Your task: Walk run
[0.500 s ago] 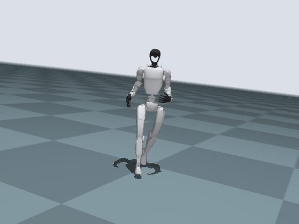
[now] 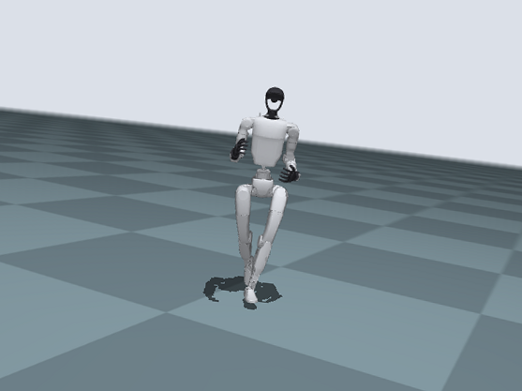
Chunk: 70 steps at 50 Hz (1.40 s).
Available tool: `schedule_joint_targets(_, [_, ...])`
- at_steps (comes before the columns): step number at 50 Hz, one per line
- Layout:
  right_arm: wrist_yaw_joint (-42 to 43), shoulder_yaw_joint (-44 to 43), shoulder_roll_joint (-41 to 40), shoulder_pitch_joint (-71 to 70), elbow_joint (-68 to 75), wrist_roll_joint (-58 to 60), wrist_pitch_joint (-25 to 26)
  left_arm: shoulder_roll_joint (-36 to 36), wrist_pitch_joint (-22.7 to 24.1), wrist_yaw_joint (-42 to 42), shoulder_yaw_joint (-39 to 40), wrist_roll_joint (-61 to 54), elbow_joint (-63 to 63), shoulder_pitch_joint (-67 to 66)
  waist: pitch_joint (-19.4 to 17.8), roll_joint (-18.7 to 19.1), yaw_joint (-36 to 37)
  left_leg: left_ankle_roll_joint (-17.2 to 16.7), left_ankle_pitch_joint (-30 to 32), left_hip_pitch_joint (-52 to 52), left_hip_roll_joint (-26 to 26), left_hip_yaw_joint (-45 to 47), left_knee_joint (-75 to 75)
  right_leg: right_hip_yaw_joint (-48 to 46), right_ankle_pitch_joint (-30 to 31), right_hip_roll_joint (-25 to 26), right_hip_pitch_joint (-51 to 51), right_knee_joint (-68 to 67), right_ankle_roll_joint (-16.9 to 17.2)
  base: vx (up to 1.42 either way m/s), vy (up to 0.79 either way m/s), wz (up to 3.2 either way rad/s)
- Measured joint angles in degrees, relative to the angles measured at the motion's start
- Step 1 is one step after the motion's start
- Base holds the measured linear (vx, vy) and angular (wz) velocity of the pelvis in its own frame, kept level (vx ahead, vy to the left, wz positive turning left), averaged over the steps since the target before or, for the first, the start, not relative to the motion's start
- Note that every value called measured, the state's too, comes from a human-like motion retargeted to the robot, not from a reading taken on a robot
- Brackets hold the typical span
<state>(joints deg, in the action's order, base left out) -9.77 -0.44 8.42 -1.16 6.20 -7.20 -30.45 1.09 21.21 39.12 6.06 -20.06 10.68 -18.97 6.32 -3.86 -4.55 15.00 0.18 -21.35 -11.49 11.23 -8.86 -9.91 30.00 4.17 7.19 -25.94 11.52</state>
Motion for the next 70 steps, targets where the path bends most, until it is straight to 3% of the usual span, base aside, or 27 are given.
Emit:
schedule_joint_targets(2, [-2.34,-2.63,-2.26,4.97,3.09,-0.22,-1.05,-0.71,1.57,-0.41,-0.78,-1.82,0.19,1.35,2.33,-0.78,-1.72,-0.18,-5.73,-3.0,-4.39,-9.59,-9.93,0.88,0.0,-0.73,-6.98,-17.86,3.02,1.55,-0.08,1.02])
schedule_joint_targets(3, [-3.08,-1.65,-3.77,6.99,4.95,-0.87,-1.18,-0.9,1.47,-0.12,2.01,-3.17,0.6,3.39,2.73,1.08,-3.31,-0.72,-7.9,-4.66,0.04,-6.35,-14.41,4.54,0.0,2.93,-10.8,-22.41,3.34,1.14,-0.2,0.14])
schedule_joint_targets(5, [-2.63,0.49,-5.53,11.18,7.9,-2.62,-1.26,-1.83,0.91,-0.59,2.02,-3.84,0.87,6.26,3.02,4.71,-3.09,-0.17,-11.76,-1.56,3.13,-6.65,-15.89,9.12,-3.56,6.83,-15.66,-24.5,3.33,0.97,-0.19,-0.16])
schedule_joint_targets(8, [-5.68,-0.06,-4.25,18.11,9.88,-5.94,-1.52,-2.4,0.68,-3.67,-0.26,-5.07,0.42,8.36,2.32,5.99,-2.09,-0.02,-10.97,5.85,2.61,-7.5,-10.27,7.31,-12.73,1.53,-20.32,-22.08,-1.86,0.96,-0.22,0.1])
schedule_joint_targets(13, [-7.91,-2.73,-1.39,29.65,10.27,-6.85,-1.77,-0.74,-0.11,-6.47,-3.7,-8.08,-1.22,9.38,1.04,7.06,-6.56,-4.26,-0.85,15.59,1.64,-13.5,-1.99,-1.24,-23.39,-8.61,-27.31,-4.21,-6.27,0.92,-0.37,1.03])
schedule_joint_targets(17, [-8.22,-3.8,-0.29,35.11,9.84,-7.44,-2.07,1.59,0.11,-5.5,-4.6,-8.57,-3.47,7.75,0.29,6.62,-12.71,-6.93,4.54,22.71,1.59,-16.35,0.08,6.13,-30.63,-8.12,-29.09,14.51,-7.12,0.97,-0.48,1.45])
schedule_joint_targets(19, [-8.4,-3.46,-0.17,35.7,9.3,-7.28,-1.81,2.93,-0.03,-4.96,-4.24,-8.6,-4.27,7.27,-0.19,6.45,-13.95,-7.62,4.93,26.31,2.75,-15.91,0.15,11.31,-31.07,-8.18,-29.58,19.16,-7.38,0.89,-0.54,0.59])
schedule_joint_targets(20, [-8.25,-3.01,-0.08,35.44,9.03,-7.01,-1.63,3.53,-0.14,-4.65,-3.75,-8.6,-4.52,7.15,-0.25,5.94,-13.82,-7.82,4.87,27.95,2.76,-15.38,-0.24,13.2,-29.7,-8.38,-29.52,20.43,-7.21,0.81,-0.5,0.33])
schedule_joint_targets(22, [-6.81,-2.06,-0.6,33.73,8.84,-5.75,-1.48,3.92,-0.33,-3.78,-2.88,-8.2,-4.1,6.64,0.23,4.23,-15.21,-8.23,6.33,29.89,1.48,-16.77,-4.52,13.78,-20.87,-9.53,-28.48,18.07,-5.18,0.9,-0.57,0.47])
schedule_joint_targets(24, [-4.52,-0.35,-2.16,30.2,9.71,-3.75,-1.32,3.17,-0.3,-1.99,-0.86,-7.25,-2.53,5.21,1.51,4.53,-14.92,-9.08,12.79,28.65,2.56,-14.4,-12.16,12.25,-26.6,-7.52,-28.61,12.18,-9.59,1.12,-0.73,0.14])
schedule_joint_targets(27, [-1.76,-2.87,-6.27,19.45,13.97,-1.44,-0.67,-1.76,0.68,1.27,1.11,-3.68,1.94,3.61,2.99,4.81,-13.55,-9.56,25.51,20.33,5.14,-9.01,-30.74,10.0,-33.76,-9.39,-26.8,6.84,-9.43,0.88,-0.45,0.62])
schedule_joint_targets(29, [-2.01,-3.14,-8.07,13.25,15.18,-1.95,0.45,-5.69,2.07,-2.41,2.02,-0.63,4.56,3.19,3.08,4.62,-13.95,-6.69,28.88,15.72,8.98,-1.62,-38.86,8.83,-34.99,-9.17,-23.54,7.97,-10.55,0.72,-0.3,0.48])
schedule_joint_targets(32, [0.62,-0.08,-8.47,6.81,12.74,-4.38,-0.64,-8.24,3.45,-5.38,2.71,1.61,6.46,2.22,3.2,3.24,-13.6,-2.39,19.87,10.3,9.8,3.85,-40.71,6.8,-34.16,-10.64,-18.74,11.97,-10.62,0.67,-0.17,0.58])
schedule_joint_targets(35, [2.07,1.8,-6.72,1.79,9.51,-6.15,-2.24,-7.83,3.12,-3.01,3.35,2.77,6.15,0.67,2.79,0.91,-8.86,-5.26,12.94,3.54,3.47,1.57,-34.78,6.48,-30.44,-10.38,-14.44,16.9,-10.05,0.65,-0.25,-0.01])
schedule_joint_targets(37, [0.98,2.93,-4.2,-0.84,7.2,-6.53,-2.38,-6.03,2.52,-1.2,3.34,2.56,5.78,0.39,1.85,0.18,-5.82,-5.36,8.81,0.98,2.17,2.37,-26.63,5.53,-28.96,-9.15,-11.87,18.88,-9.45,0.49,-0.26,0.12])
schedule_joint_targets(40, [-1.62,4.04,0.97,-4.01,4.22,-5.62,-1.29,-3.01,1.77,0.07,2.84,1.07,5.46,0.8,0.29,0.81,-2.21,-4.29,4.65,-0.24,2.84,8.09,-12.3,2.23,-29.63,-6.07,-7.92,20.75,-9.43,0.57,-0.25,0.35])
schedule_joint_targets(45, [-3.14,2.97,8.27,-6.85,3.23,-1.48,-0.52,-1.0,1.35,-0.25,1.68,0.3,5.33,2.07,-1.16,3.6,-1.2,-5.92,-0.59,2.76,0.4,23.27,7.6,-3.38,-34.38,0.47,-1.16,21.15,-8.78,0.71,-0.27,1.16])
schedule_joint_targets(47, [-3.05,2.46,8.23,-6.15,5.03,-0.19,-0.4,-2.57,1.0,-1.27,2.14,1.12,5.86,2.3,-0.6,2.28,-1.37,0.0,2.19,4.85,-0.93,27.22,9.96,-5.14,-33.21,0.09,0.77,19.56,-6.51,0.79,-0.59,0.7])
schedule_joint_targets(49, [-3.34,3.06,6.05,-4.17,6.91,0.78,-0.37,-4.69,0.99,-3.07,3.87,2.07,6.32,2.01,0.17,-0.62,0.43,0.0,-0.26,8.47,0.55,27.3,9.28,-4.07,-28.12,-1.2,2.68,16.42,-4.03,1.21,-0.89,-0.82])
schedule_joint_targets(51, [-4.2,3.58,2.61,-1.01,8.99,1.7,-1.0,-6.73,1.08,-4.66,5.91,2.38,6.82,1.48,1.28,-1.84,2.37,0.0,-4.84,8.46,2.57,25.2,5.89,-6.5,-17.7,-3.23,2.06,10.49,0.66,0.96,-0.31,-0.83])
schedule_joint_targets(53, [-4.84,4.26,-0.41,2.1,11.1,2.99,-1.36,-7.93,0.04,-5.45,7.41,0.91,7.43,1.79,1.6,-1.01,2.81,0.0,-7.54,8.4,6.51,24.59,1.85,-5.26,-7.69,-2.39,-1.56,1.93,3.24,0.7,-0.08,0.01])
schedule_joint_targets(55, [-4.39,5.87,-1.91,4.82,12.53,5.56,-1.22,-8.38,-1.44,-5.24,7.31,-1.02,8.2,2.78,0.95,1.77,2.82,0.0,-9.2,10.62,9.09,23.62,0.47,1.59,-1.79,2.14,-5.47,-6.87,3.48,0.67,0.05,0.94])
schedule_joint_targets(57, [-3.82,6.96,-0.83,7.37,12.87,9.01,-0.68,-8.47,-2.47,-4.54,5.97,-2.7,9.22,3.87,0.73,4.67,1.99,0.0,-10.28,12.81,9.11,18.75,0.59,7.73,-7.03,5.01,-8.22,-11.54,2.86,0.63,0.32,1.66])
schedule_joint_targets(61, [-4.91,5.5,1.44,13.11,12.04,18.55,0.13,-7.08,-2.92,-3.37,2.8,-3.96,10.45,6.42,0.66,8.87,0.49,0.0,-9.65,15.43,8.51,9.1,2.31,-0.87,-18.45,-4.25,-13.92,-12.44,-6.81,0.54,0.19,2.09])
schedule_joint_targets(63, [-3.75,4.7,1.82,15.92,11.34,22.81,0.87,-5.74,-2.57,-2.16,1.21,-3.65,10.53,7.79,1.07,9.94,-2.13,0.0,-9.25,15.56,7.19,2.24,2.36,-2.85,-23.01,-7.53,-16.94,-8.5,-9.73,0.64,0.02,3.05])
schedule_joint_targets(66, [-1.35,2.99,0.78,18.69,10.74,26.53,1.47,-4.01,-2.16,0.03,-0.18,-2.39,10.37,9.61,1.95,9.82,-6.16,0.0,-8.86,15.35,3.39,-7.85,2.0,1.63,-23.3,-7.7,-20.75,2.17,-8.07,0.47,-0.06,3.15])
schedule_joint_targets(70, [0.02,1.77,-1.9,20.13,10.27,28.06,2.51,-2.69,-1.63,1.35,-1.02,-0.97,10.52,11.07,2.0,8.36,-9.81,0.0,-8.89,17.06,-1.35,-18.03,1.1,16.07,-23.49,-6.61,-24.98,15.56,-6.03,0.53,-0.09,2.77])
